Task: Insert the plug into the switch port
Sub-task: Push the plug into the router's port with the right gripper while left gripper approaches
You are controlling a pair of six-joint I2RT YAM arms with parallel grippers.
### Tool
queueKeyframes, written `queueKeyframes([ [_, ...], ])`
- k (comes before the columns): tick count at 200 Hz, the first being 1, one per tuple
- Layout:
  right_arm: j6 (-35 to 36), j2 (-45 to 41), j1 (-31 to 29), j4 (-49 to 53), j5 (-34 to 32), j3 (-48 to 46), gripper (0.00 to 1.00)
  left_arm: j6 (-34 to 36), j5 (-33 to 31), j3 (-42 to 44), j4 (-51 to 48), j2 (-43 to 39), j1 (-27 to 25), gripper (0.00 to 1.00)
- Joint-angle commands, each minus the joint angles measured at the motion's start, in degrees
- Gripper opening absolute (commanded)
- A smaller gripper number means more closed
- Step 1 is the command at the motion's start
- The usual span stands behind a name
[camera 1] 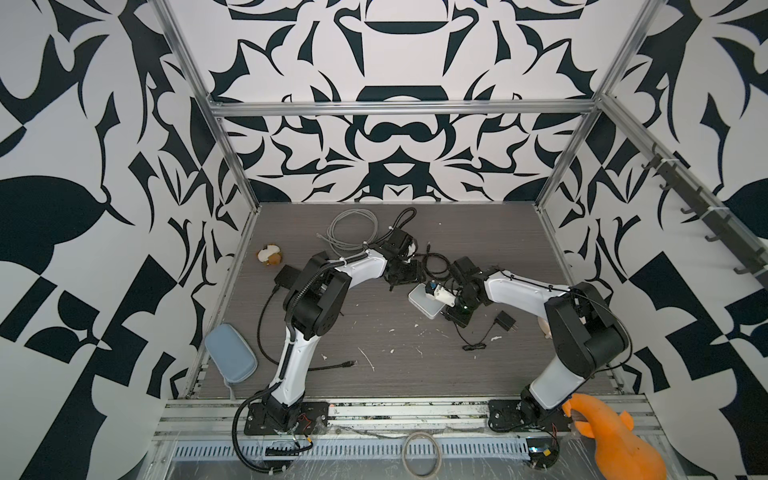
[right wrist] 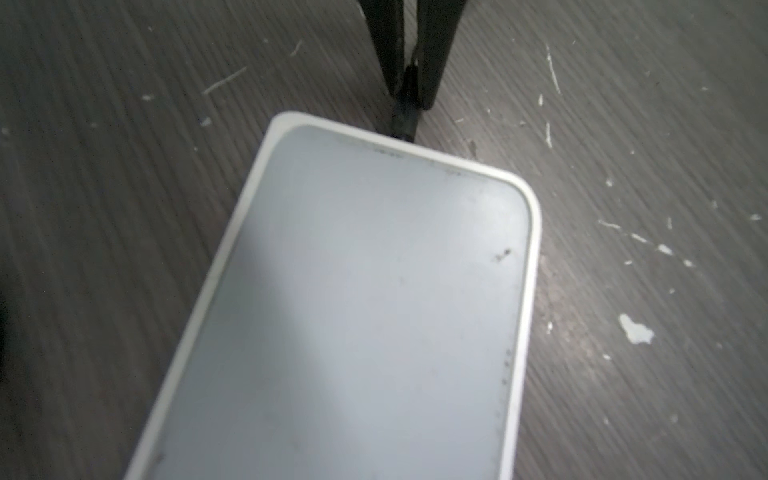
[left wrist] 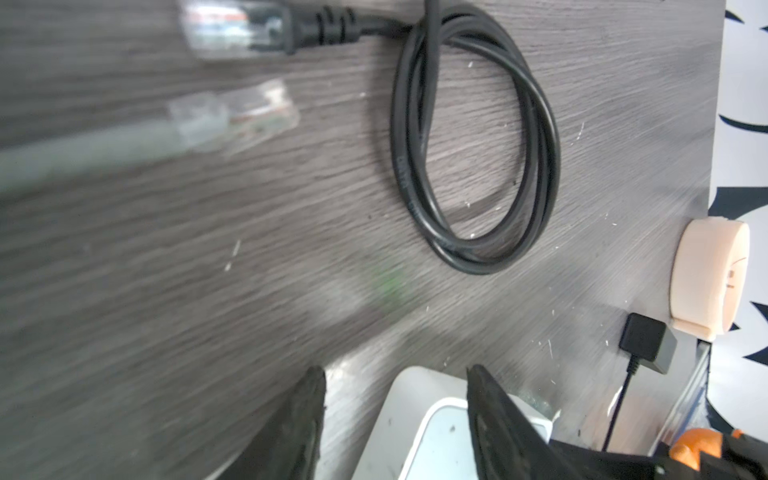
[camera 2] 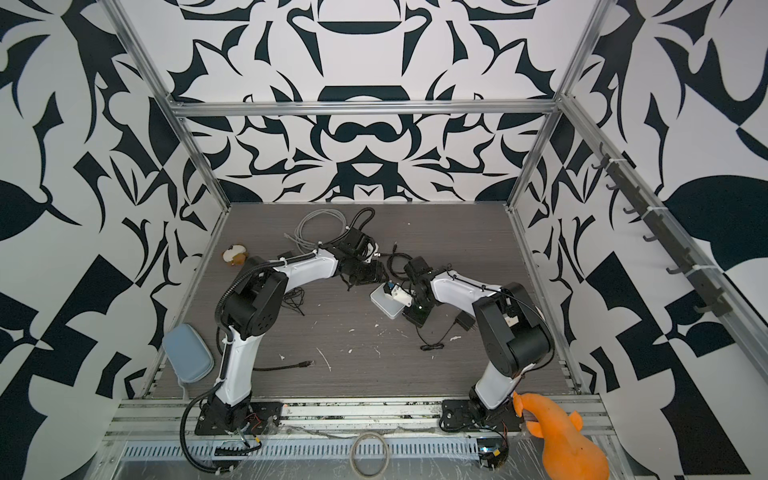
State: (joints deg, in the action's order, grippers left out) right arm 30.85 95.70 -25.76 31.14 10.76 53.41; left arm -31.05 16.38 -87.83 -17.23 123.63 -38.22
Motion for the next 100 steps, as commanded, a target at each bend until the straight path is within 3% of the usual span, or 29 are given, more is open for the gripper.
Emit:
queueKeyframes([
  [1, 0.23, -1.11, 0.71, -1.16, -0.38, -0.65, 0.0, 2.32, 0.65, -1.45, -2.92, 2.21, 0.03, 0.57],
  [100, -1.74, -1.93, 0.8, -6.95, 2.47, -3.02, 0.0, 3.98, -1.88, 1.06, -7.4, 0.47, -0.81, 0.56],
])
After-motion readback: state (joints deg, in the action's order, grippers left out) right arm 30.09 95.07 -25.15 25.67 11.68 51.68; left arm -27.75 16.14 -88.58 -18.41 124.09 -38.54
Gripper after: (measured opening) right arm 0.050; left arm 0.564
